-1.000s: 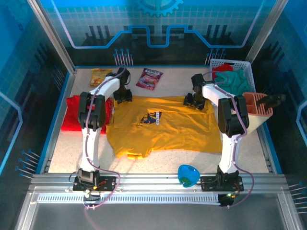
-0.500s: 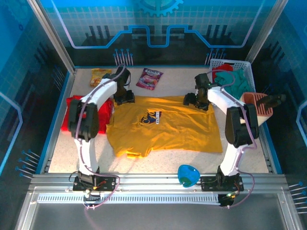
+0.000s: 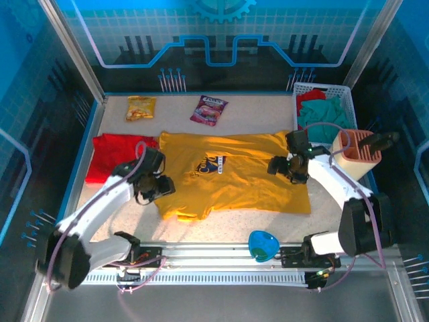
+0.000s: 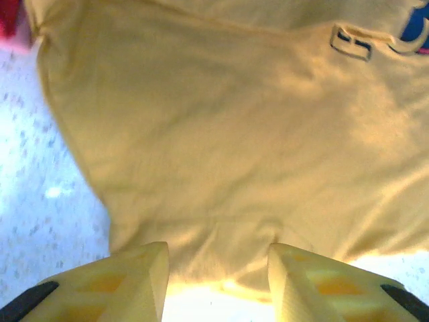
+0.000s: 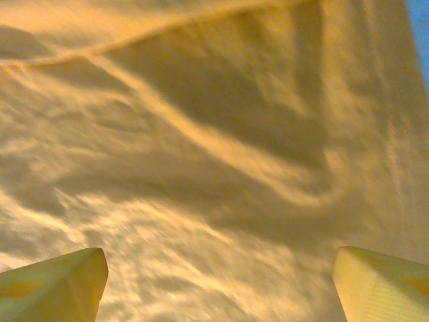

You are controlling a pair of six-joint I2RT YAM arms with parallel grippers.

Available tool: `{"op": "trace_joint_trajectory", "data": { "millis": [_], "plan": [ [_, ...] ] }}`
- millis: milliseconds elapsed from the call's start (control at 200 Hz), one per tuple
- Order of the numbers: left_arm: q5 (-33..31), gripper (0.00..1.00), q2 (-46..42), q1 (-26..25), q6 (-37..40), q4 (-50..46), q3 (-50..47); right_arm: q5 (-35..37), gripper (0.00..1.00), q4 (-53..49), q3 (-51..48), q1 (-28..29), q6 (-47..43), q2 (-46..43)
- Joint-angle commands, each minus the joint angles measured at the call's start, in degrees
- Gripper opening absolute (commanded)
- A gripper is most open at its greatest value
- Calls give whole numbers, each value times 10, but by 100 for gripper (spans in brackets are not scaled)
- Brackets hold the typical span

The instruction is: Fold and stack the t-shirts

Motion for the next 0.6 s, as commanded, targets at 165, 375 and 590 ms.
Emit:
{"op": "trace_joint_trajectory", "data": {
  "millis": [165,375,590],
  "plan": [
    [11,43,-140,-54,-183,-72,-84,40,75,-80,-115,-55,80,-121],
    [-31,44,-114,-200,-275,-11,-109,-8,81,-58,-168,-112,77,-130],
    [-73,44,2,-311,-335,101,-116,-23,73,-27,-191,-139,82,-115]
  ]
}}
